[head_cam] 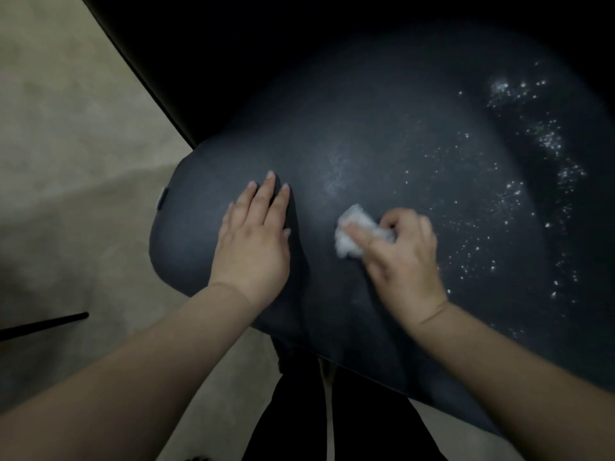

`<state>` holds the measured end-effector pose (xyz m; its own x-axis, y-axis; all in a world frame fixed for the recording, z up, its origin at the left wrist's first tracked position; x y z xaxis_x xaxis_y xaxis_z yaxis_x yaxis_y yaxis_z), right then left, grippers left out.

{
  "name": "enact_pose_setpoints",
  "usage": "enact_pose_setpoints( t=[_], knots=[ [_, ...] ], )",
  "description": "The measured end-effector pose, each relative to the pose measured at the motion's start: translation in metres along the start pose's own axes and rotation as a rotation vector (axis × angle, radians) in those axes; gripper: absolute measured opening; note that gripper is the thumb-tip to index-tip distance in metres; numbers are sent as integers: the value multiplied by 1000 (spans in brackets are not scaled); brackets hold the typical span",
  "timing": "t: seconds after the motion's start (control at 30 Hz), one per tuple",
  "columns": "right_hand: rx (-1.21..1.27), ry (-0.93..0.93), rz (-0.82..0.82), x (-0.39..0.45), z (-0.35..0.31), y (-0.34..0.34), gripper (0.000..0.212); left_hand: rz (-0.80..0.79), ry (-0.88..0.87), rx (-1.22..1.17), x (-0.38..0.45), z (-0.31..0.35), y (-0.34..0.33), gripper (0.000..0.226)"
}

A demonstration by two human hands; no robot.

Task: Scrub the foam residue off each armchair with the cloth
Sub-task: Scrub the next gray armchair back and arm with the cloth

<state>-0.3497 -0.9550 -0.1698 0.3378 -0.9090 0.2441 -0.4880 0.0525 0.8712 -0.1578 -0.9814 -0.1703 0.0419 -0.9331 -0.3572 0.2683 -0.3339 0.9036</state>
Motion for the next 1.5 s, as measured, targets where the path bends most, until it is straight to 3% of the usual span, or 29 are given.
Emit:
enact_pose_setpoints(
  t=[0.1,0.17,0.27,0.4,0.5,0.57,0.67,0.8,0.93,1.03,1.13,1.27,1.37,1.5],
  knots=[
    [56,206,-170,-48,-22,-2,59,20,-34,-1,6,13,3,58],
    [55,188,-245,-54,-7,7,47,28,-54,-5,10,19,5,57],
    [30,-3,-147,-32,23,17,28,23,-69,13,15,23,4,57],
    [-1,-53,-25,-41,0,7,61,21,-37,5,19,25,0,57],
    [6,125,-159,-74,-23,1,64,23,-50,11,17,30,-2,58],
    [38,196,-189,-72,-12,7,49,24,-62,21,15,30,-3,58],
    [-29,-2,-83,-40,31,18,27,29,-67,36,14,31,-4,58],
    [-65,-151,78,-34,39,22,47,32,-54,26,14,34,-6,57],
    [-45,-54,11,-63,8,14,43,32,-56,33,16,38,-4,57],
    [-20,-12,-27,-39,29,20,37,37,-90,55,21,42,-3,58],
    [-63,-99,54,-4,60,28,38,39,-88,55,27,47,-4,57],
    [-43,-206,85,-11,56,27,55,43,-88,39,33,53,-3,56],
    [-6,-110,5,-36,25,20,44,34,-87,48,36,53,-1,57],
    [34,-36,-56,6,48,22,38,35,-88,39,38,55,-2,57]
  ],
)
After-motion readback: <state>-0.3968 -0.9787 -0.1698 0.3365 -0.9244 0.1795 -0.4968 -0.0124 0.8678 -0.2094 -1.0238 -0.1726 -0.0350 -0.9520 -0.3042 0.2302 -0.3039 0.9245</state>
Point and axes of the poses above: each hand's wrist, its own x-axis towards the middle knuckle, its own y-axis out of the back of the hand, z = x × y, the point moved 5 cm from there along x, towards the middle knuckle, and after that the axes turned 12 degrees about y, right-handed, at the moved point
